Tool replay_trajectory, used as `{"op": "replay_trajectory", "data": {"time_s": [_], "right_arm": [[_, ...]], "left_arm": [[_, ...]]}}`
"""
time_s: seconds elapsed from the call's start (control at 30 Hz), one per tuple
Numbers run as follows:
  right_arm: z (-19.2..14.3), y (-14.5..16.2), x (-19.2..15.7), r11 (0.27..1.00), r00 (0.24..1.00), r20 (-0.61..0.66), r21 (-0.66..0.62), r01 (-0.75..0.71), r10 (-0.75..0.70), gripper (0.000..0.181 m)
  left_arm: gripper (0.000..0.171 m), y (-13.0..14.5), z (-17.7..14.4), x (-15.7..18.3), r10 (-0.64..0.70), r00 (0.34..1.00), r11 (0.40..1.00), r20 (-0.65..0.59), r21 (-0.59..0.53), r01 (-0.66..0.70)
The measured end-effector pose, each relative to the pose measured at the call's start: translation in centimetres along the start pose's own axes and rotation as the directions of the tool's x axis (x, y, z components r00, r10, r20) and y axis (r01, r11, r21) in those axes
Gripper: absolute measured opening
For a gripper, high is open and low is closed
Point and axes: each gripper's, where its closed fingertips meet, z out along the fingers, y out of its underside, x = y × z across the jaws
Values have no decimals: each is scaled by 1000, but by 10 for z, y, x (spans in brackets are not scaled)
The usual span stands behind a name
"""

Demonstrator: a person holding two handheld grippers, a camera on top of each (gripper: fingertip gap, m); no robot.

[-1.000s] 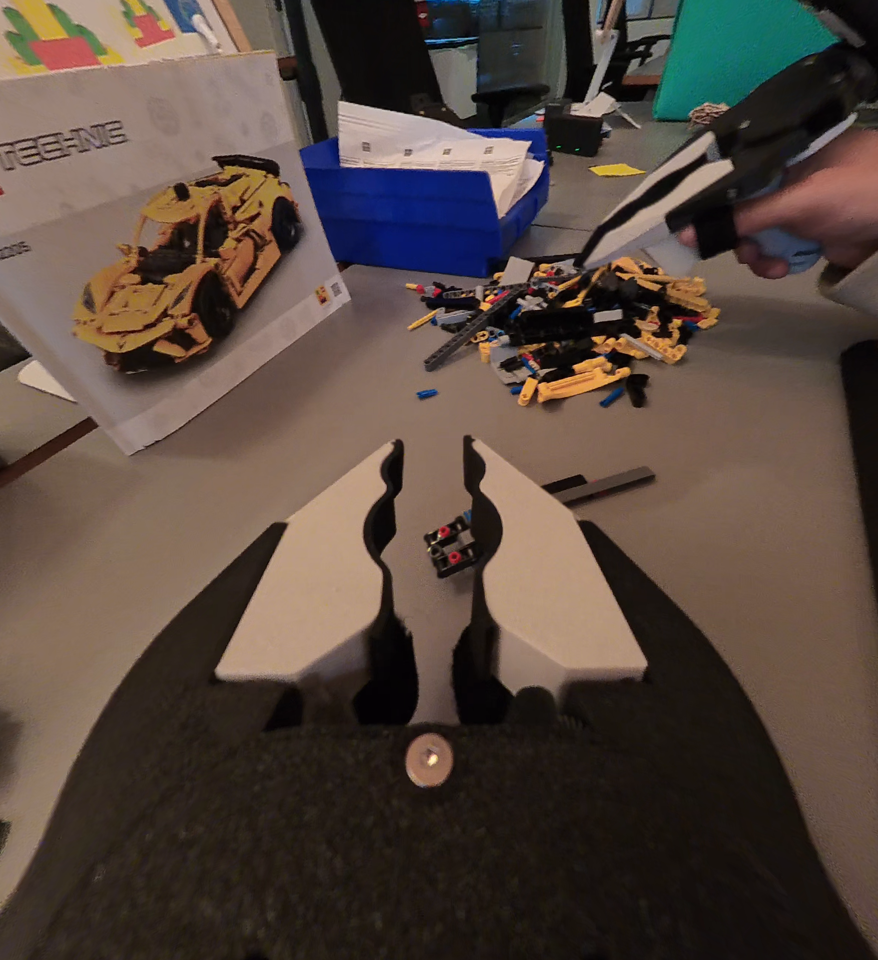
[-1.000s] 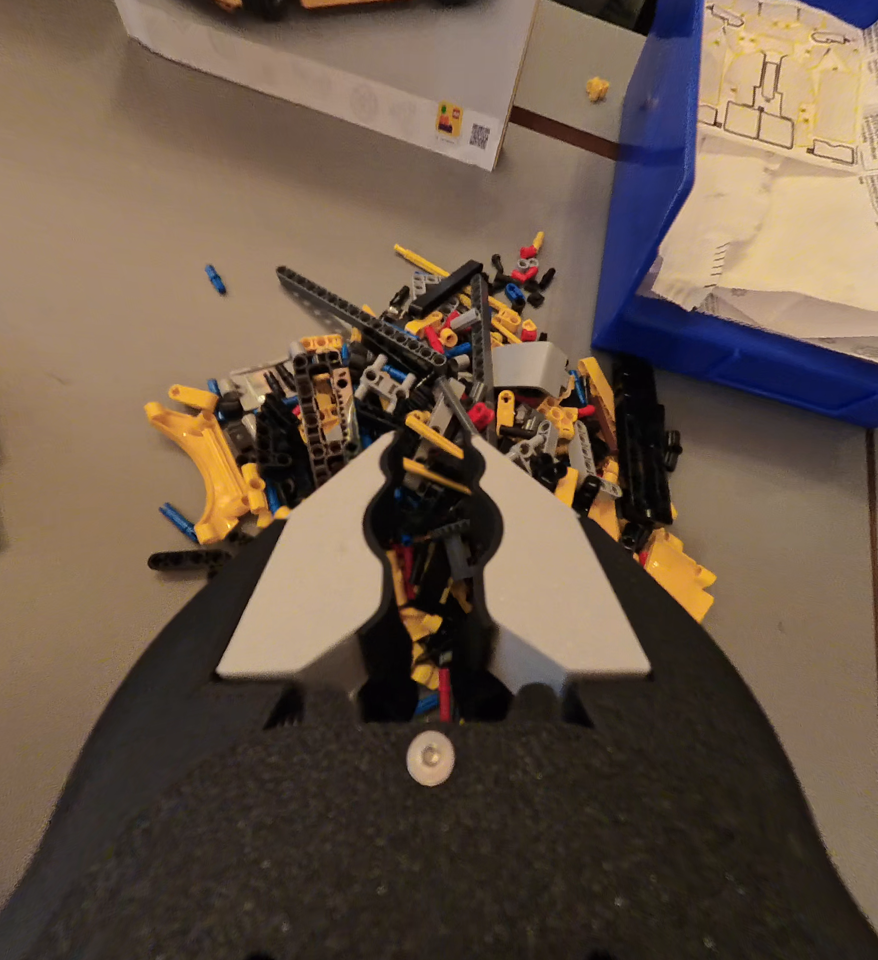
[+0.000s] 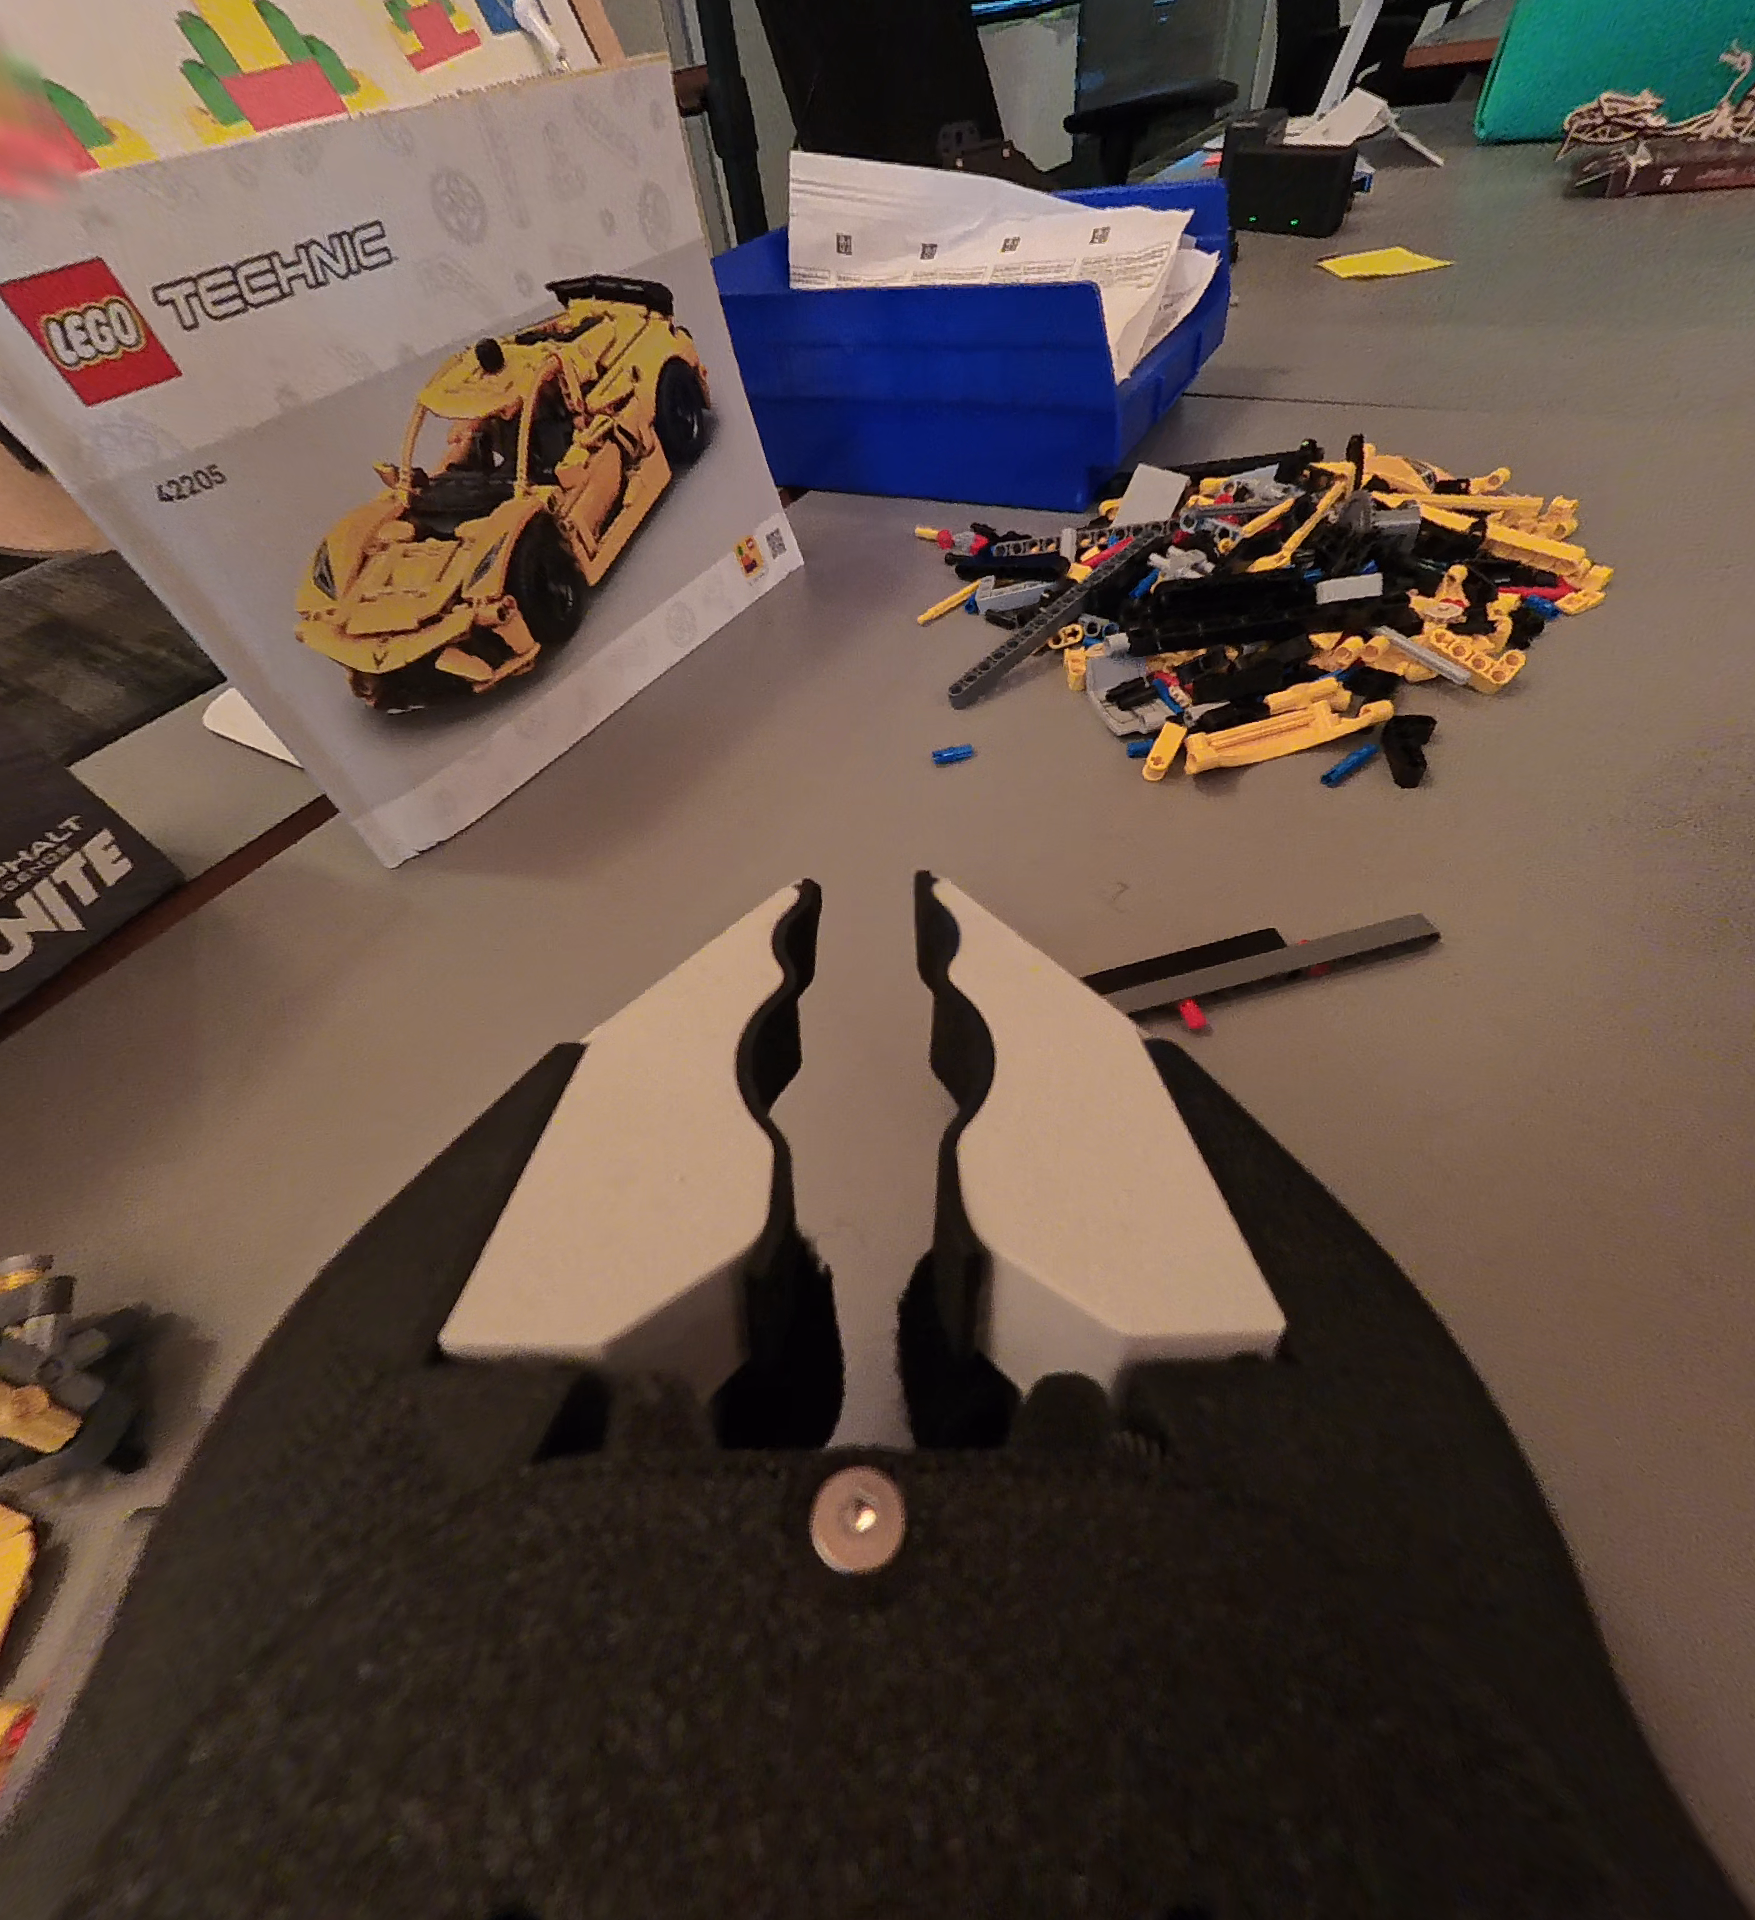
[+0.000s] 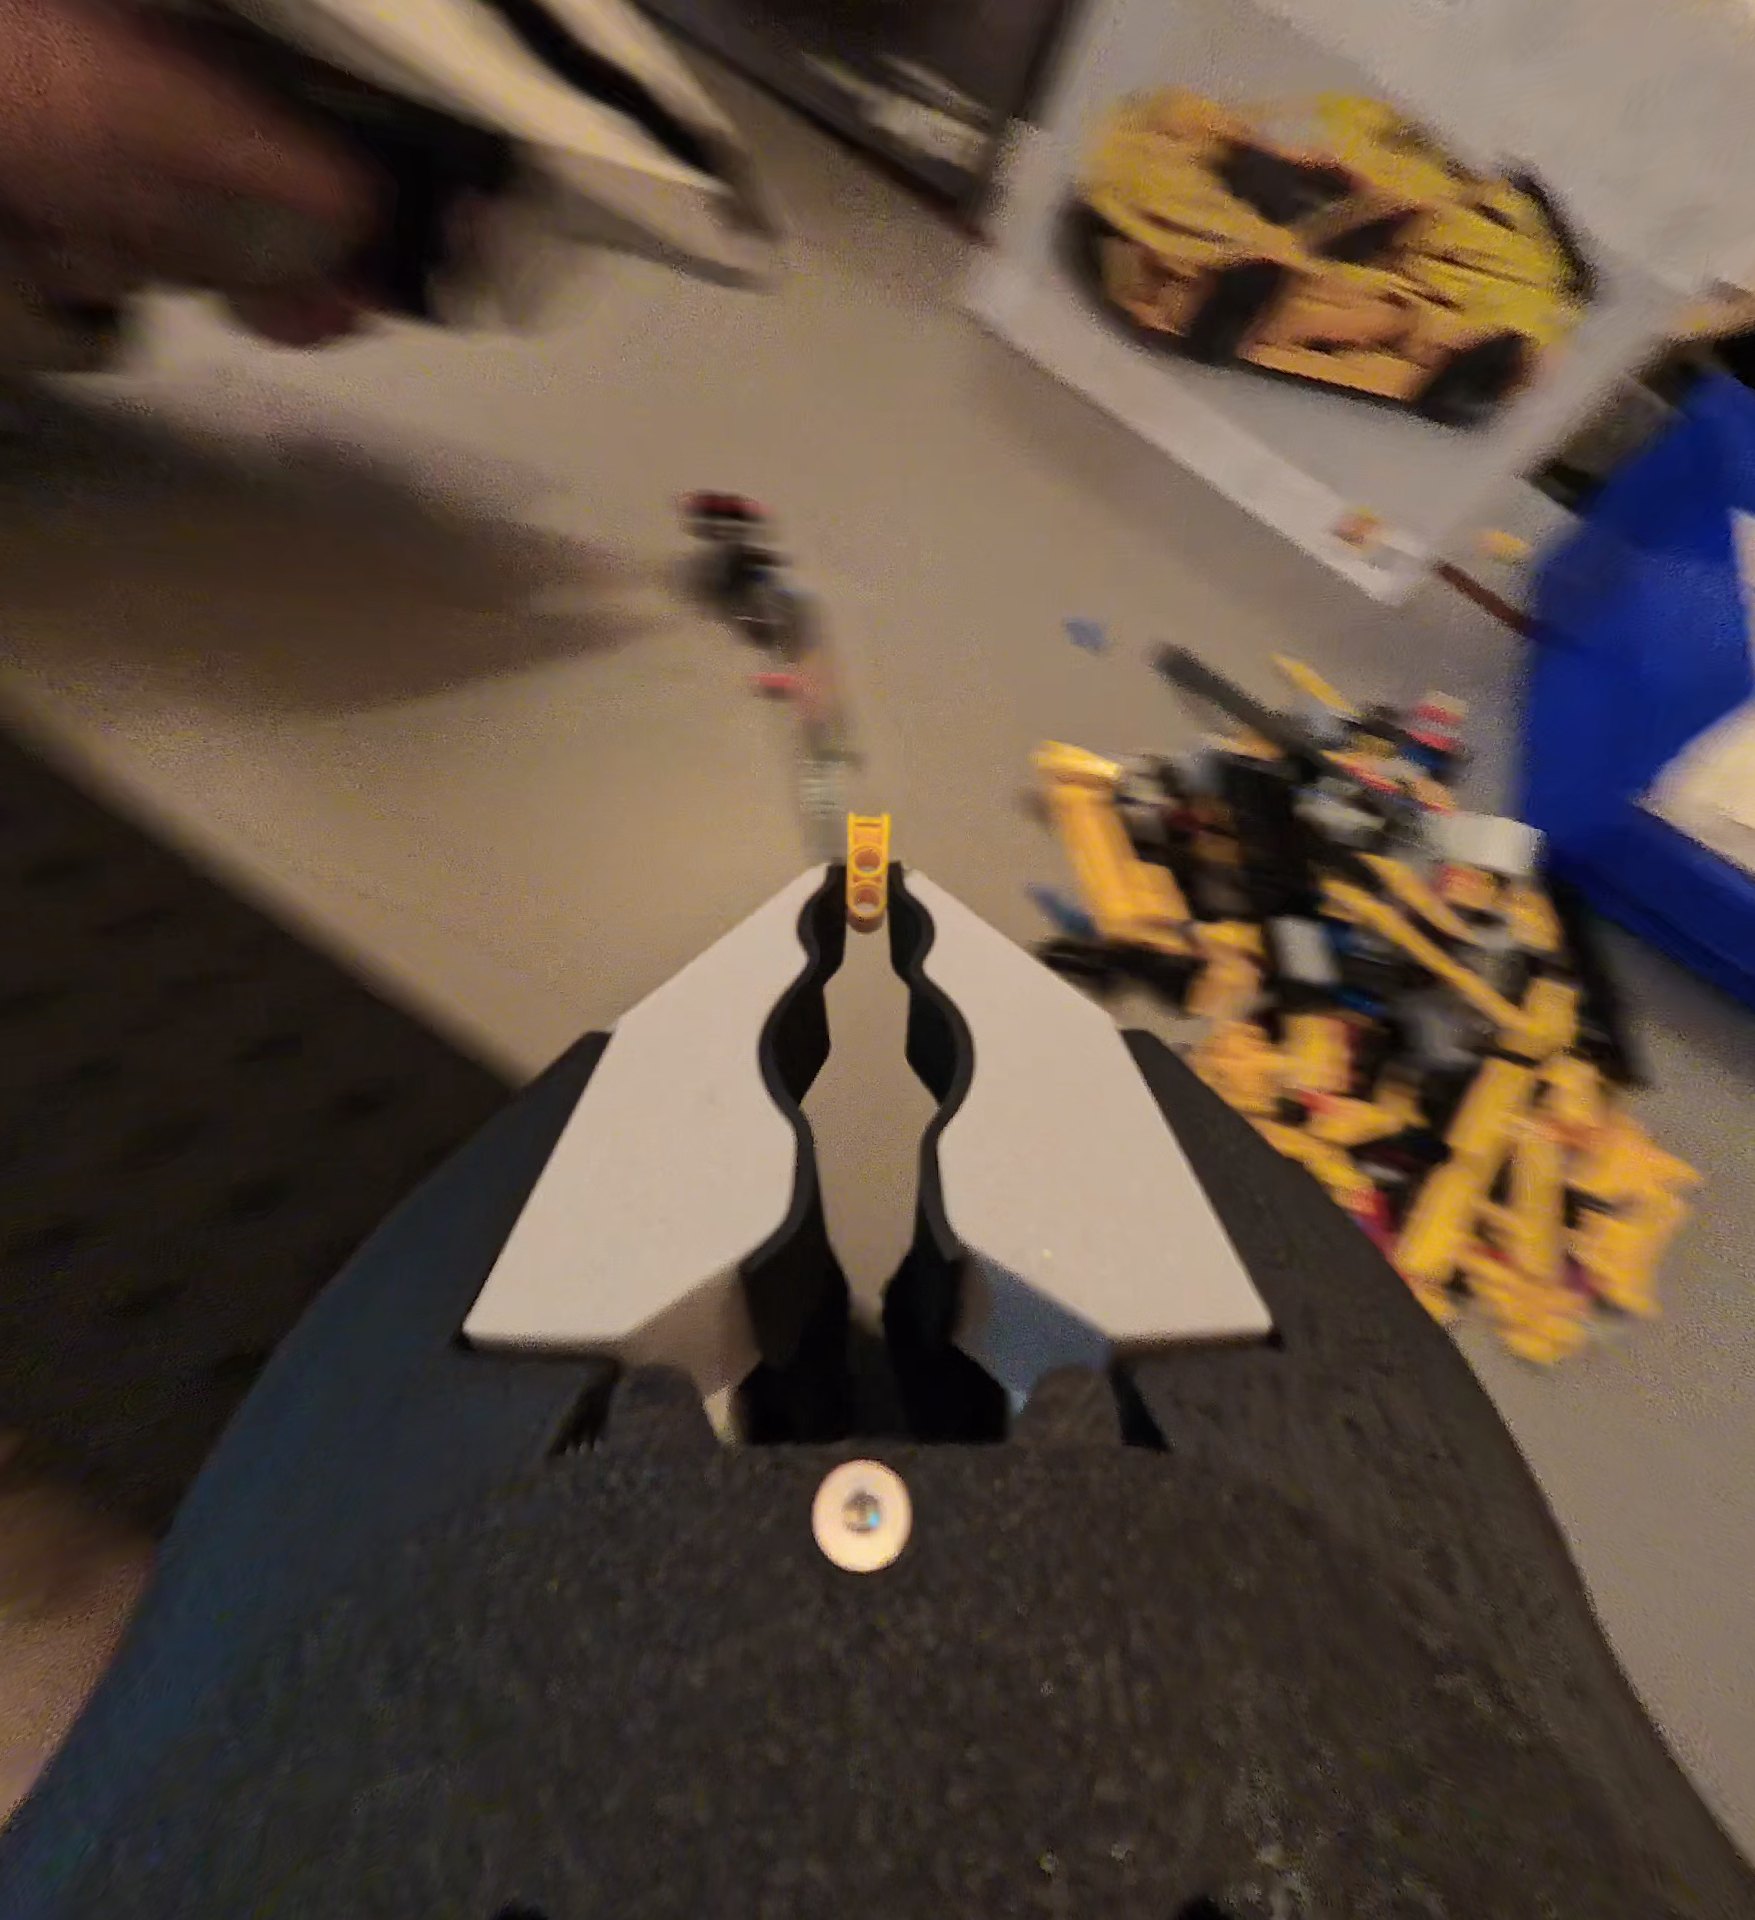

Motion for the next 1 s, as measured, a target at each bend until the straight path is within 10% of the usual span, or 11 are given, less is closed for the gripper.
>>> {"op": "replay_trajectory", "data": {"time_s": [0.17, 0.4, 0.57, 0.7, 1.0], "right_arm": [[44, 30, 156, 983, 971, -175, -48, -175, 164, 6], [81, 54, 202, 962, 944, -226, -76, -264, 241, 25], [88, -10, 95, 986, 983, 72, 2, -168, 168, 25], [111, 6, -10, 981, 916, 384, -188, -44, 114, 36], [150, 12, -14, 965, 954, 299, -255, 62, 18, 15]], "left_arm": [[18, -1, -2, -5, 0, 1000, 1000, 12, 3, 0], [18, 4, -2, -10, -19, 1000, 1000, 11, -19, 19], [23, 6, 0, -2, -112, 990, 994, -80, -29, 110], [28, 11, 1, -6, -76, 995, 996, -62, -46, 73], [45, 16, 4, -9, -392, 917, 919, -70, -80, 387]]}}
